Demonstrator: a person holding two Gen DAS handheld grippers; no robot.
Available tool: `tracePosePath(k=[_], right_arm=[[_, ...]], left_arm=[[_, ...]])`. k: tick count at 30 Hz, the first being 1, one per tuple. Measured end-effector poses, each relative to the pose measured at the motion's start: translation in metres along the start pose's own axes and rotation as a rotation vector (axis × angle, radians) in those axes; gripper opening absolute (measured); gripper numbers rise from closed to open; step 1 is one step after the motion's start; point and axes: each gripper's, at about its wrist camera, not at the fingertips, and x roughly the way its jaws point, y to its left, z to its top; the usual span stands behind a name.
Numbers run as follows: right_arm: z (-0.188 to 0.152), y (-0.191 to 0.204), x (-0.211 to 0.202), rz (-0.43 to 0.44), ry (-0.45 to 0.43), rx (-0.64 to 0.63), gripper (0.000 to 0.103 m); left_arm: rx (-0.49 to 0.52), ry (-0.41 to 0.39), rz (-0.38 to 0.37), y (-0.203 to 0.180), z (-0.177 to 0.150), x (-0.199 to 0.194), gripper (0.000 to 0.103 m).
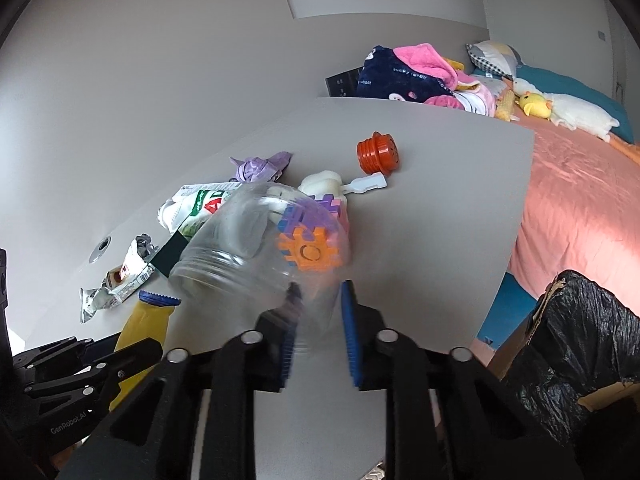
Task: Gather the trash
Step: 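Grasp the clear plastic jar with the right gripper while the left gripper holds the wrapper, then carry the jar and wrapper over the trash bag and release both grippers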
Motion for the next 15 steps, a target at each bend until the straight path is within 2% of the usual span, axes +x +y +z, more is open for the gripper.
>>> tracePosePath(k=[3, 15], right_arm=[[-0.003, 0.0, -0.009, -0.014, -0.034, -0.009, 0.005], [-0.013, -0.025, -0.053, -0.039, -0.073, 0.022, 0.004]], left_arm=[[0.006, -0.006, -0.007, -0.003, 0.0, -0.002, 0.03], [0.054, -0.022, -0.052, -0.036, -0.005, -0.014, 0.03]])
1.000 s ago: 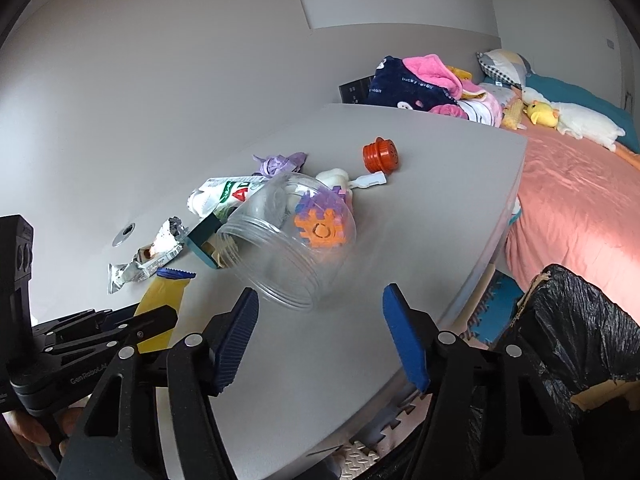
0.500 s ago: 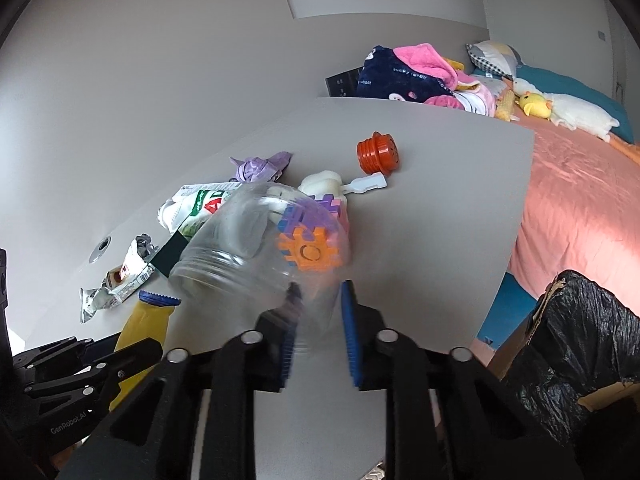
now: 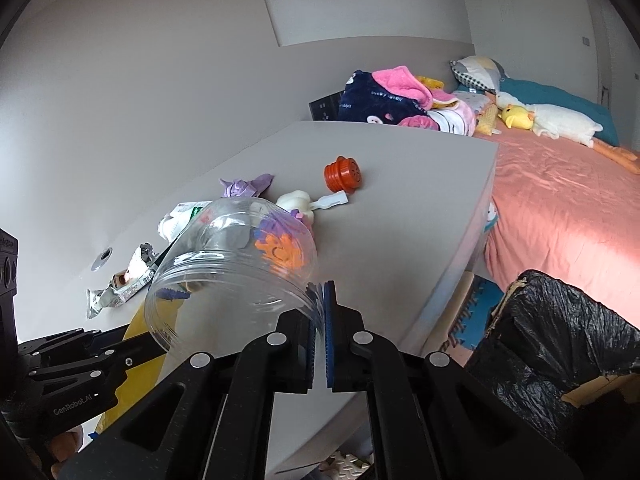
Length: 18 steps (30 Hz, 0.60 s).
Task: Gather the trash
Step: 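Carry the jar and wrapper over the trash bag and release both grippers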
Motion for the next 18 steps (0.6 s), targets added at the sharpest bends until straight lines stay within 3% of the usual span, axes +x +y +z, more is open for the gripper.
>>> tracePosePath(k=[18], right_arm=[[-0.022, -0.065, -0.071, -0.111, -0.056, 0.091, 0.005]], left_arm=[[0.116, -0.017, -0.096, -0.079, -0.003, -0.011, 0.03]])
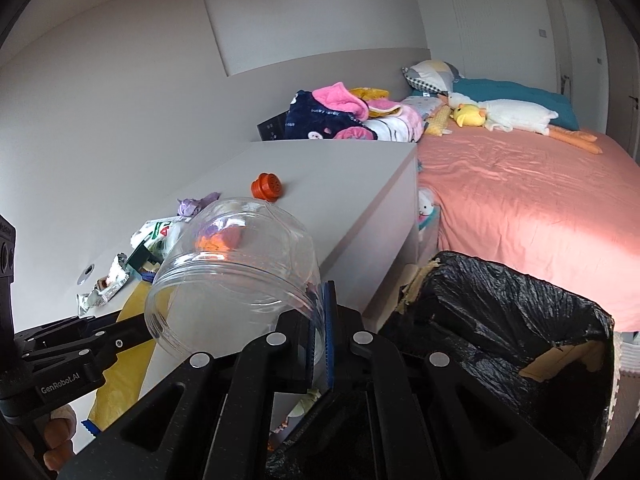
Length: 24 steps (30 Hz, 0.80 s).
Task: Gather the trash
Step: 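Carry the jar and wrapper over the trash bag and release both grippers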
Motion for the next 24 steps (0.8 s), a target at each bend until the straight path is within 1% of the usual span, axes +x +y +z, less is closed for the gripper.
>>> tracePosePath(k=[6, 11, 18, 20, 21, 22, 23, 24], right_arm=[[-0.002, -0.031, -0.021, -0.055, -0.013, 0.046, 0.005], [-0.005, -0.056, -0.035, -0.105, -0.004, 0.082, 0.005], [-0.013, -0.087, -0.045, -0.178, 0.058, 0.141, 0.005], [-0.015, -0.095, -0.043, -0.203, 0.113, 0.148, 0.007], [-0.016, -0.099, -0.044, -0.217, 0.122, 0.166, 0.012], [-0.018, -0.103, -0.046, -0.238, 0.129, 0.184, 0.039], [-0.02, -0.106, -0.047, -0.27, 0.135, 0.185, 0.064], [-0.021, -0.108, -0.049, -0.296, 0.129, 0.181, 0.068]], left_arm=[[0.056, 0.004, -0.044, -0.034, 0.001, 0.003, 0.03], [0.099, 0.017, -0.078, -0.059, 0.001, 0.007, 0.03], [0.144, 0.057, -0.122, -0.087, -0.002, 0.017, 0.03], [0.171, 0.095, -0.158, -0.097, -0.003, 0.023, 0.031], [0.198, 0.129, -0.182, -0.105, -0.004, 0.028, 0.039], [0.214, 0.148, -0.193, -0.111, -0.006, 0.031, 0.05], [0.221, 0.152, -0.194, -0.117, -0.007, 0.033, 0.083], [0.231, 0.143, -0.189, -0.121, -0.009, 0.033, 0.096]])
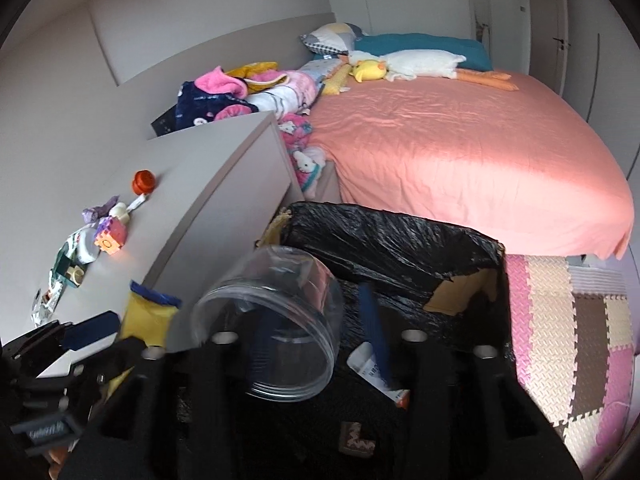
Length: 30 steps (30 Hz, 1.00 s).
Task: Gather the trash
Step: 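Carry the jar and wrapper over the trash bag and release both grippers, then move both tools back over the desk toward the remaining trash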
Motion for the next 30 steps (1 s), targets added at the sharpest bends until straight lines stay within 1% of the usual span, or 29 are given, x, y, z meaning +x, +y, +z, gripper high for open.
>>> tracePosePath(k=[2, 8, 24, 30], right_arm=[[-0.001, -0.008, -0.001, -0.006, -0.001, 0.016, 0.069], [0.0, -0.014, -0.007, -0.002, -0.027, 0.04, 0.069], [0.002, 0.02, -0.001, 0.034, -0.029, -0.011, 0.069], [0.003, 0.038, 0.002, 0.059, -0.037, -0.046, 0.071]], left_arm=[[0.016, -0.019, 0.016, -0.005, 0.0, 0.0, 0.096], [0.01, -0.022, 0.019, -0.002, 0.001, -0.001, 0.096], [-0.054, -0.038, 0.053, 0.033, -0.004, -0.013, 0.096], [-0.059, -0.047, 0.078, 0.044, -0.004, -0.017, 0.096]])
